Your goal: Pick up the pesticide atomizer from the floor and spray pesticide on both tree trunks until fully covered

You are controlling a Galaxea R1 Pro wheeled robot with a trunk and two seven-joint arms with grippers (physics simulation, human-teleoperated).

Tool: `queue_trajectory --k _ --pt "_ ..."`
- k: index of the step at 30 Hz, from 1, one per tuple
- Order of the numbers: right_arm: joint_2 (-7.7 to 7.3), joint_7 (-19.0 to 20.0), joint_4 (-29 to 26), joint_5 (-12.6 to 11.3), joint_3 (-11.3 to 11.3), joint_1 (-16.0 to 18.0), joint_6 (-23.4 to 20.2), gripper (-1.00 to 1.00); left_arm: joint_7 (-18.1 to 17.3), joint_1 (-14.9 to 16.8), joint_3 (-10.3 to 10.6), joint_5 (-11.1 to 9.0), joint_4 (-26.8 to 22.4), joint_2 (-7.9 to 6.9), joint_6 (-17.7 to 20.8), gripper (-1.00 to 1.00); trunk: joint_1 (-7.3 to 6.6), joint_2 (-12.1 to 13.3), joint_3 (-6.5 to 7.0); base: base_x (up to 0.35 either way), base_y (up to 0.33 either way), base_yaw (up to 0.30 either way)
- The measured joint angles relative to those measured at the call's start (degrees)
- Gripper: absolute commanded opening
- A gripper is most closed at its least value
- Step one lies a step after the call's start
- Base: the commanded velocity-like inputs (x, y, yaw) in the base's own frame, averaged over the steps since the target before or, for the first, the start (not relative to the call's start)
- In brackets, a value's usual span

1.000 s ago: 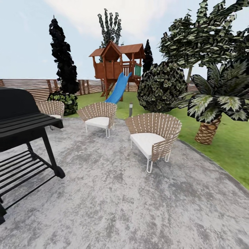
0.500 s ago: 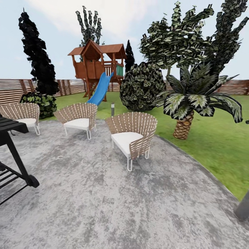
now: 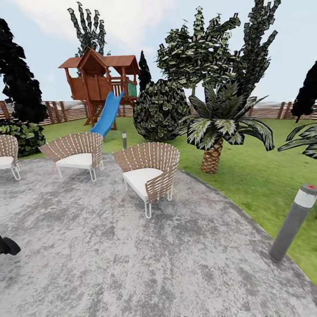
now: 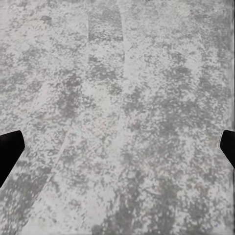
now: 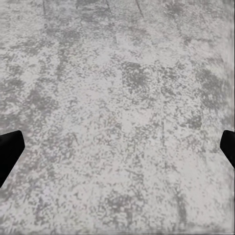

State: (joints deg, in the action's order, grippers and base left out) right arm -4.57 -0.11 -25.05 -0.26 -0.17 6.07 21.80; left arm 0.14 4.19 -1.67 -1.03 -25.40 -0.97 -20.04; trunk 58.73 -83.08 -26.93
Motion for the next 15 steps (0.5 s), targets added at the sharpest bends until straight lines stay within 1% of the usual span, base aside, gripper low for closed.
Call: queue_trajectory --k 10,15 --pt "0.00 0.0 0.0 0.0 0.0 0.0 0.0 1.00 0.0 0.0 -0.2 0.0 0.0 0.00 0.0 1.00 0.00 0.0 -0.09 0.000 0.000 -0.276" --pt "0.00 0.0 0.0 0.0 0.0 0.0 0.0 1.00 0.0 0.0 -0.2 0.0 0.0 0.00 0.0 1.00 0.00 0.0 -0.37 0.000 0.000 -0.232"
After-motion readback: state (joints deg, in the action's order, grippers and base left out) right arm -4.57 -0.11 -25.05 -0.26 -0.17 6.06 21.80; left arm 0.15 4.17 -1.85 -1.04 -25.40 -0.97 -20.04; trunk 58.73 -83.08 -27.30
